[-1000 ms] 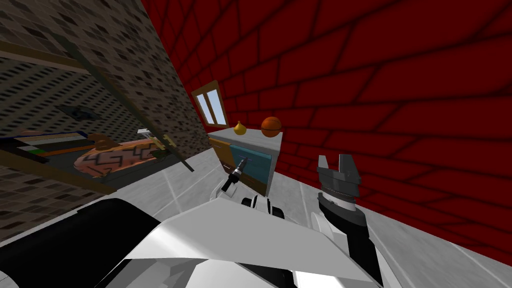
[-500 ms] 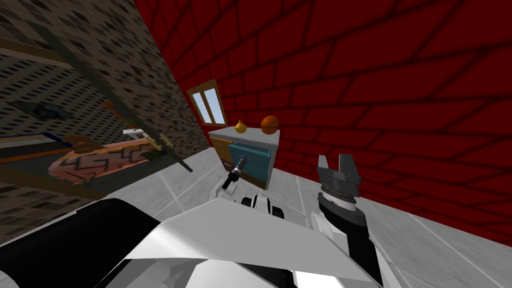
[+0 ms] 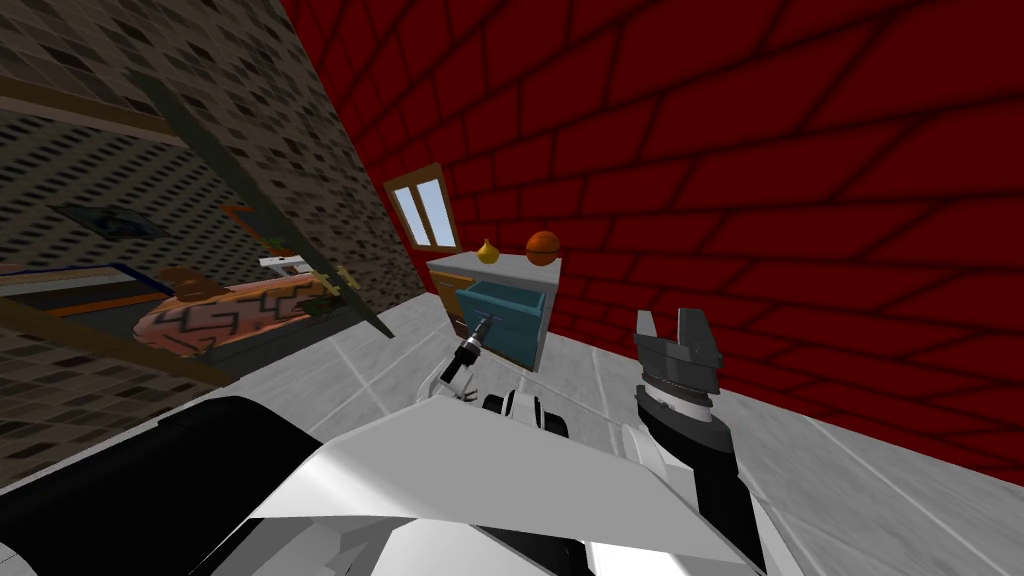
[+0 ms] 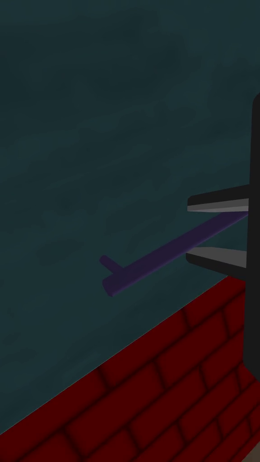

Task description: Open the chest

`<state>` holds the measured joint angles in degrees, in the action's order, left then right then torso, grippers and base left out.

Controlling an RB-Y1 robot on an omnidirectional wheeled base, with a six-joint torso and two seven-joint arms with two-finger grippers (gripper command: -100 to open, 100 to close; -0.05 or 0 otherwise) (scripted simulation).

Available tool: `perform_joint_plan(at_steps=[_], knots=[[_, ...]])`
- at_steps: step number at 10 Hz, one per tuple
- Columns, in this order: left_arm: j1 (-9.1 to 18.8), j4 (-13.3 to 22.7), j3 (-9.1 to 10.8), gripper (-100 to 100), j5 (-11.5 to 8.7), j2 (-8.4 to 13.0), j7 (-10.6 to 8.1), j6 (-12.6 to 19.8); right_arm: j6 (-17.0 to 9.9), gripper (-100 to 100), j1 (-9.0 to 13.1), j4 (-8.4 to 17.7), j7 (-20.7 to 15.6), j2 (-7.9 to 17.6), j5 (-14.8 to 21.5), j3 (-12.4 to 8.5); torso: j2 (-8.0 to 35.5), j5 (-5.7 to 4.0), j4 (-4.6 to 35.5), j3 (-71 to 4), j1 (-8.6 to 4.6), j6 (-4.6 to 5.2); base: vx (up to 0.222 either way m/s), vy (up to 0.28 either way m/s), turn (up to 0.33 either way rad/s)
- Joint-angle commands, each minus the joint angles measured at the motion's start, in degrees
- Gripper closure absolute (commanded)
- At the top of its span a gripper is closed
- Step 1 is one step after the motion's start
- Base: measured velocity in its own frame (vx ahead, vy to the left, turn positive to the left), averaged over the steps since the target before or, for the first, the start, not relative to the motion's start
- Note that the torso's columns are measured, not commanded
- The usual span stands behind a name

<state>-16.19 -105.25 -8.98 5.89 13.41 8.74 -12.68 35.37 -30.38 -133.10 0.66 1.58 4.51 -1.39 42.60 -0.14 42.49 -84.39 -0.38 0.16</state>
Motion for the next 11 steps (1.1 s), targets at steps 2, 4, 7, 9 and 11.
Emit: perform_joint_plan(at_steps=[2,4,7,9,11], knots=[[-1.2,-4.2,-0.06,-100,-0.5,1.0,-0.47,3.3,0.0,0,0.0,0.0,0.0,0.0,0.0,0.0,-0.6,0.01,-0.2,-0.3,0.12,-0.1,0.004,0.006,0.008],[-1.9,-7.0,-0.09,-100,-0.8,1.6,-0.77,5.3,0.0,0,0.0,0.0,0.0,0.0,0.0,0.0,-0.5,0.15,-0.3,-0.3,0.39,-0.16,0.025,0.0,0.007],[-2.8,-11.3,-0.14,-100,-1.2,2.6,-1.23,8.5,0.0,0,0.0,0.0,0.0,0.0,0.0,0.0,-0.3,0.15,-0.2,-0.1,0.39,-0.16,0.018,0.003,0.004],[-3.5,-14.1,-0.17,-100,-1.6,3.2,-1.54,10.6,0.0,0,0.0,0.0,0.0,0.0,0.0,0.0,0.0,-0.01,0.1,-0.1,0.33,-0.24,0.01,-0.002,-0.003],[-4.0,-13.2,-0.43,0,-1.7,3.3,-1.72,10.6,0.0,0,0.0,0.0,0.0,0.0,0.0,0.0,0.1,0.02,0.1,0.0,0.35,-0.25,0.006,-0.001,-0.002]])
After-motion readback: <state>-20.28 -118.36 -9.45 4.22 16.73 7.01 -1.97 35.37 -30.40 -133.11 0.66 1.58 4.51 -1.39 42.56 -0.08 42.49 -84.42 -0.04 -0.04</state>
